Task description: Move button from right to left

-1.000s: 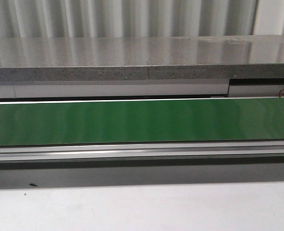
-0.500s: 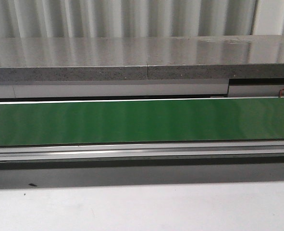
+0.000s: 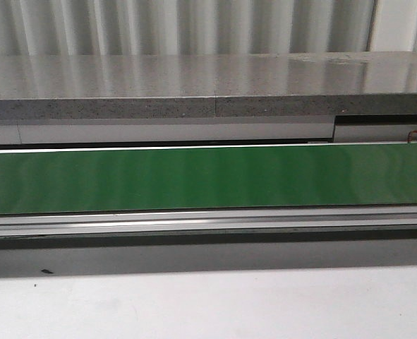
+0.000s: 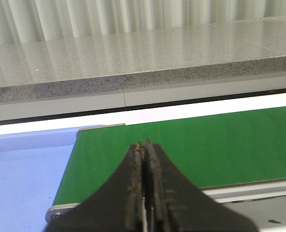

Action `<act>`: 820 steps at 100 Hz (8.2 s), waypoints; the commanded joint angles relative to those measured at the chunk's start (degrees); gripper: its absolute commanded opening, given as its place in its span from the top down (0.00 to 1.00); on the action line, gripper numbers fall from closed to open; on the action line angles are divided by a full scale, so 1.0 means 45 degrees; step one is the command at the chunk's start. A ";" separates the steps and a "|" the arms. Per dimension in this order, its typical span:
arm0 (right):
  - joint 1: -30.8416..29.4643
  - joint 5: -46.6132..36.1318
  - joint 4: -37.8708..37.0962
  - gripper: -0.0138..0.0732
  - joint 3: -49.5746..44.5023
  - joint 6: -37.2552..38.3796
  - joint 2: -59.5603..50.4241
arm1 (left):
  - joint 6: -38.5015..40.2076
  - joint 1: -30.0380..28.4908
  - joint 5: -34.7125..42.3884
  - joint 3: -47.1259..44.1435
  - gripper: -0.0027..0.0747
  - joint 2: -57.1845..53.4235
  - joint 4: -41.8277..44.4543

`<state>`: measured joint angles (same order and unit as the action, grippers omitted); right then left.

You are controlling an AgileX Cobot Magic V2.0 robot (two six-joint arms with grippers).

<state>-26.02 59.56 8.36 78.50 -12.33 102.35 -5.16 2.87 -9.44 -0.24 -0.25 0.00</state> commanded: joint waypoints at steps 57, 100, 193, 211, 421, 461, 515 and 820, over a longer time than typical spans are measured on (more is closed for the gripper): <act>0.2832 0.0201 0.0472 0.67 -0.0208 0.2105 -0.2011 | 0.0131 0.0103 0.0991 -0.0480 0.99 -0.0382 -0.0101; 0.2861 0.0032 0.0425 0.41 -0.0282 0.2402 -0.1056 | 0.0131 0.0103 0.0991 -0.0480 0.99 -0.0382 -0.0101; 0.5620 -0.3057 0.0546 0.92 -0.3756 -0.0026 -0.7059 | 0.0131 0.0103 0.0991 -0.0480 0.99 -0.0382 -0.0101; 0.5620 -0.3899 0.0559 0.92 -0.5280 -0.0026 -0.8627 | 0.0131 0.0103 0.0991 -0.0480 0.99 -0.0382 -0.0101; 0.5620 -0.8430 0.0568 0.92 -1.3038 -0.0026 -1.9867 | 0.0106 0.0103 -0.3420 0.6840 0.99 0.7022 -0.0758; 0.5620 -0.8430 0.0568 0.92 -1.3038 -0.0026 -1.9867 | 0.0078 0.0103 -0.3569 0.7956 0.26 0.9311 -0.1021; 0.5620 -0.8430 0.0568 0.92 -1.3038 -0.0026 -1.9867 | 0.0078 0.0204 -0.7291 1.0498 0.30 1.2298 -0.5767; 0.5620 -0.8430 0.0568 0.92 -1.3038 -0.0026 -1.9867 | 0.1252 -0.0300 -1.3388 1.9402 0.95 2.2014 0.0260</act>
<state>-0.59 26.31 10.44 18.33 -12.15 12.37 3.07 5.40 -68.92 85.27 102.05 1.21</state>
